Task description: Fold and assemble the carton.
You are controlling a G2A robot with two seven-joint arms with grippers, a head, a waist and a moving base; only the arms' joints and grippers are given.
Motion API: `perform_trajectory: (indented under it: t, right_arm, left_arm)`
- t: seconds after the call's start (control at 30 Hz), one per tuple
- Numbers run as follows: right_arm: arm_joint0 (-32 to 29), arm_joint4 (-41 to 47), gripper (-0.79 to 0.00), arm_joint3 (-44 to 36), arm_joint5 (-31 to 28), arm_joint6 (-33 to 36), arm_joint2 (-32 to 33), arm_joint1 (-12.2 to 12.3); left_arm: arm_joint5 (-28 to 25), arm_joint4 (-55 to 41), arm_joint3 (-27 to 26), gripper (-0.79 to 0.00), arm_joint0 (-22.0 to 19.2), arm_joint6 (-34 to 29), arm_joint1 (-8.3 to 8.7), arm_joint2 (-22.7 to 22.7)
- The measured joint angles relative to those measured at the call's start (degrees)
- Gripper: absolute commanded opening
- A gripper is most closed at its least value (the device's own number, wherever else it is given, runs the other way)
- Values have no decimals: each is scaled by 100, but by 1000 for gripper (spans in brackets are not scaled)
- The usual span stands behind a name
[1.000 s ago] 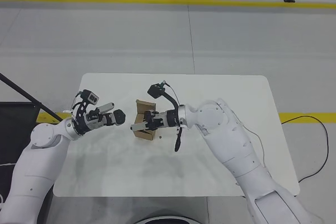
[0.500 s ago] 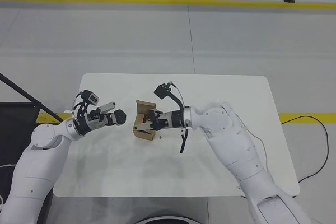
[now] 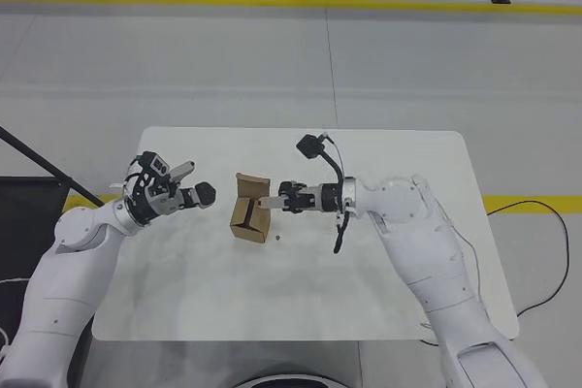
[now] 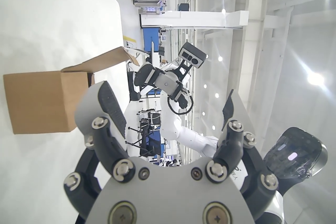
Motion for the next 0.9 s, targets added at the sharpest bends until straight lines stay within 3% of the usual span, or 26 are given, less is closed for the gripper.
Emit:
perform_trajectory:
  t: [0.3,0.57,0.67,0.9]
  right_arm:
    - [688,138,0,1000,-162,-261,-11,-15]
    - [1533,468,0,2147,-85,35,-517,-214]
    - [1766,449,-58,2527,-107,-60,-736,-313]
    - [2059,170,-86,3126,-289,-567,-1175,-519]
  left_arm:
    - [3,32,-20,0,-27,-43,-6,1]
    - [4,59,-73,0,11,-14,-4,-28]
    - [-2,56,-91,0,16,-11,-7,-31]
    - [6,11,-83,0,30,35,-12,-58]
